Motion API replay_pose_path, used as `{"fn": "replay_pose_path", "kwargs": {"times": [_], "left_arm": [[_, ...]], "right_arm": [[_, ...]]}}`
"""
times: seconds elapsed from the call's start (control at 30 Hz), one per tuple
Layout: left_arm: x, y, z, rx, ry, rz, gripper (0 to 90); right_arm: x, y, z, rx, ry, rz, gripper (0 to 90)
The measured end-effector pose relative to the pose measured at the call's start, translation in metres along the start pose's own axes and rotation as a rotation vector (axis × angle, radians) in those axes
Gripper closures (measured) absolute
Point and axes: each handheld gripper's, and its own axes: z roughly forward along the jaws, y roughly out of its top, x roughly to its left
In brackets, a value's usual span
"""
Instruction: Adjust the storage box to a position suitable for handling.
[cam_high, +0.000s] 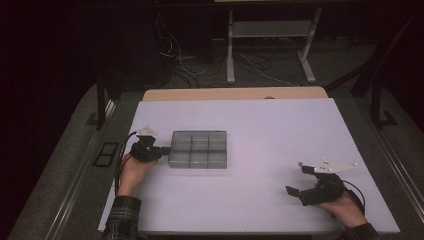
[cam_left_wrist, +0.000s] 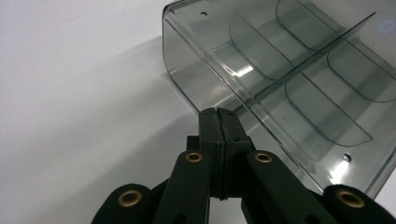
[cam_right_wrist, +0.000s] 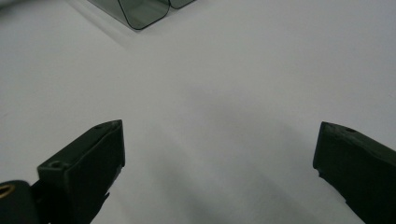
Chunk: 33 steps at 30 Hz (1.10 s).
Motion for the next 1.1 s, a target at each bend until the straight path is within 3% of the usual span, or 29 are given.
{"fn": "replay_pose_path", "kwargs": {"times": [0.4,1.1], "left_arm": [[-0.002,0.001,0.002,0.018,0.012,0.013,88.6],[-0.019,0.008,0.015,0.018,-0.033,0.056,88.6]], "right_arm": [[0.000,0.000,0.000,0.000,-0.003,-0.002,2.1],[0.000,0.000,0.001,0.001,-0.004,-0.004,2.1]]}}
